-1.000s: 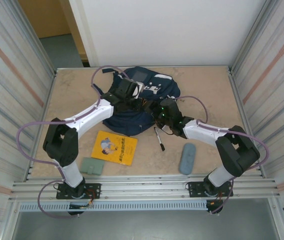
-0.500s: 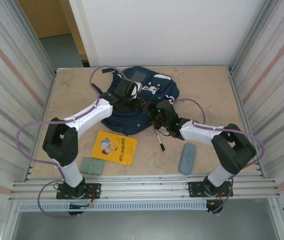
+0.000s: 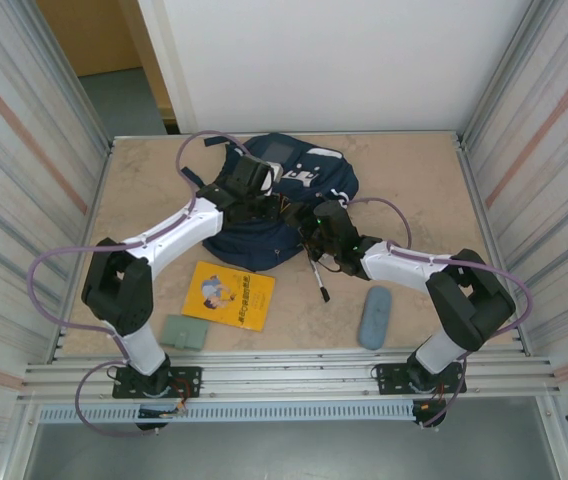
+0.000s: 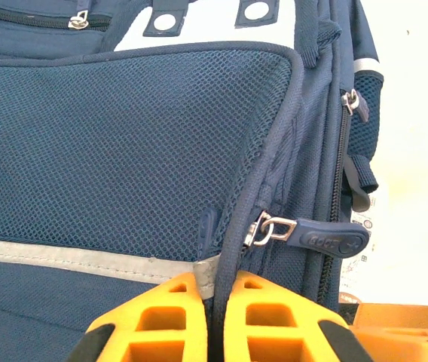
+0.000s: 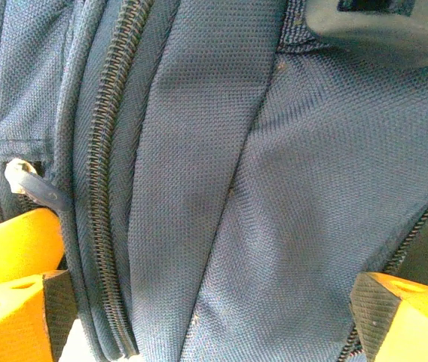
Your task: Pack the student bag
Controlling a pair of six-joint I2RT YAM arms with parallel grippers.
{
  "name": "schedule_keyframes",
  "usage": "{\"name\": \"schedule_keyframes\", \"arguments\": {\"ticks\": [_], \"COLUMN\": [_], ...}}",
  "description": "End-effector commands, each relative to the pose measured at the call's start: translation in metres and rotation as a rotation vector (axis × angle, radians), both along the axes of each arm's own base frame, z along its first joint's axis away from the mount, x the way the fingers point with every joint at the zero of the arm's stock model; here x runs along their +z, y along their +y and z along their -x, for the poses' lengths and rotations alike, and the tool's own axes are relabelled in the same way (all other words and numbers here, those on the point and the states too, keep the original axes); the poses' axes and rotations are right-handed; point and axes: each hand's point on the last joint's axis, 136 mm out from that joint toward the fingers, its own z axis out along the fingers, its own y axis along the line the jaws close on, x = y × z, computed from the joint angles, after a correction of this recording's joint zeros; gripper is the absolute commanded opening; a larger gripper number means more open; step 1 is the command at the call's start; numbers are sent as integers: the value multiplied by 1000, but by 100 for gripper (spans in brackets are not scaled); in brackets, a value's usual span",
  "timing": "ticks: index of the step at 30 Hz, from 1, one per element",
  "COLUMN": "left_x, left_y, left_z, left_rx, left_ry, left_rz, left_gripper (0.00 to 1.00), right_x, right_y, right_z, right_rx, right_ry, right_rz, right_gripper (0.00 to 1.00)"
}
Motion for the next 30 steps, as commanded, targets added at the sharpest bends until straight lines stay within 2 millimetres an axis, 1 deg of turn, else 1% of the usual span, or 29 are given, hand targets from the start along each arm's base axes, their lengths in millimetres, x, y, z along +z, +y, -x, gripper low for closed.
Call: {"name": "schedule_keyframes", "arguments": {"ticks": [1,6,9,10,12,14,15,16,18,19,20,22,23,24,25,27,28,29,30], "left_x": [71,70,70,69,67,64,63,62,60,60,61,65,67,70,72,73,72,72,66], "left_y": [-2,-10,-14,-14,-13,-9,-7,-6,-1,3,5,12,16,21,26,36,39,40,40], "left_z": [-15,-11,-6,-4,0,0,0,1,0,-1,-2,-1,0,5,11,27,39,50,65], "left_rx": [49,40,25,21,19,25,27,27,33,37,36,27,28,29,26,28,29,22,10], "left_ry": [-165,-135,-121,-118,-117,-116,-114,-114,-120,-125,-126,-122,-119,-116,-118,-105,-88,-77,-60], "left_rz": [156,213,227,224,223,210,201,190,176,172,173,182,181,175,163,159,174,192,203], "left_gripper": [0,0,0,0,0,0,0,0,0,8,15,18,21,27,35,48,51,53,53], "right_x": [-16,-13,-15,-15,-11,-6,-5,-5,-3,-1,1,5,6,8,11,17,19,19,22], "right_y": [-1,8,13,16,22,24,23,22,21,20,18,15,13,12,12,9,6,4,2], "right_z": [19,6,-2,-4,-7,-6,-5,-4,-4,-3,-3,-3,-4,-6,-8,-11,-11,-12,-13], "right_rx": [44,38,25,28,43,45,45,46,52,54,49,41,41,42,43,43,33,27,25], "right_ry": [56,17,-13,-16,-30,-49,-52,-55,-56,-58,-62,-74,-73,-72,-71,-79,-84,-86,-90], "right_rz": [36,4,-16,-30,-73,-86,-76,-62,-54,-61,-66,-60,-55,-58,-67,-83,-79,-67,-55], "right_gripper": [95,94,91,89,79,64,58,49,36,28,24,16,15,13,10,9,9,9,8]}}
